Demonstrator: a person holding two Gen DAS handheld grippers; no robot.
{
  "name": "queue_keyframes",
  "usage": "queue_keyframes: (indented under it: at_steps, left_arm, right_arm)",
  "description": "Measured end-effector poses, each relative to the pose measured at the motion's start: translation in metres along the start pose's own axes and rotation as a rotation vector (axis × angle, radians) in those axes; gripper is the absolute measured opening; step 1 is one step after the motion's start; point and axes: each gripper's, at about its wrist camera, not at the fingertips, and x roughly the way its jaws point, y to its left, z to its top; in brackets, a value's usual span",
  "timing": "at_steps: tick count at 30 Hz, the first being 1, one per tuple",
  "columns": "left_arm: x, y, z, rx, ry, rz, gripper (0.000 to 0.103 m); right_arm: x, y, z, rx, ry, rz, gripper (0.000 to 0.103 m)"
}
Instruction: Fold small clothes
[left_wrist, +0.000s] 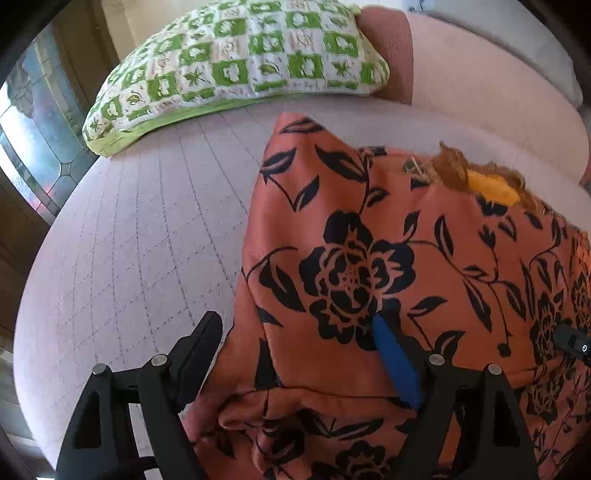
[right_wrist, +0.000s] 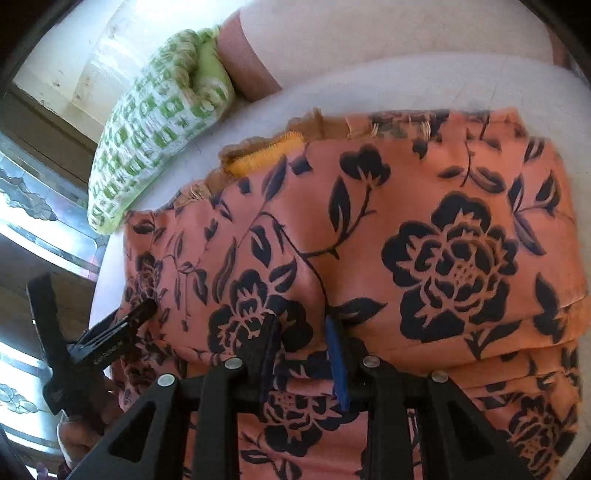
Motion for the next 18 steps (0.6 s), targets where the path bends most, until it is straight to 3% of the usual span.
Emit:
queue_keyframes:
  at_steps: [3,8,11,12,14,18]
  left_arm:
    - [-0.01,0.01,0.01,-0.049,-0.049,-0.036,0.084]
    - [-0.011,0.039,0.034,-0.142,-0.109,-0.027,0.084]
    - [0.019,0.053,0.038,-0.168,-0.012,0.055,0.084]
    - [0.029,0.059,0.037,-0.192,0.031,0.04,0.087]
    - [0.031,0.074,0.034,-0.295,0.04,-0.033,0.09]
    - [0.024,0.077,0.037,-0.287,0.035,-0.028,0.09]
  right_arm:
    - [-0.007,0.005,0.009,0.01,-0.023,0.031,0.03]
    - [-0.026,-0.008,0.026,0.05,-0.166,0.074,0.03]
    - [-0.017,-0.025,0.038,0.094,-0.182,0.07,0.03]
    - [-0.006,-0.033,0.042,0.113,-0.157,0.043,0.031]
    - [0.003,-0.046,0.045,0.162,-0.145,0.07,0.031]
    - [-0.018,-0.049,0.048,0.175,-0.182,0.069,0.031]
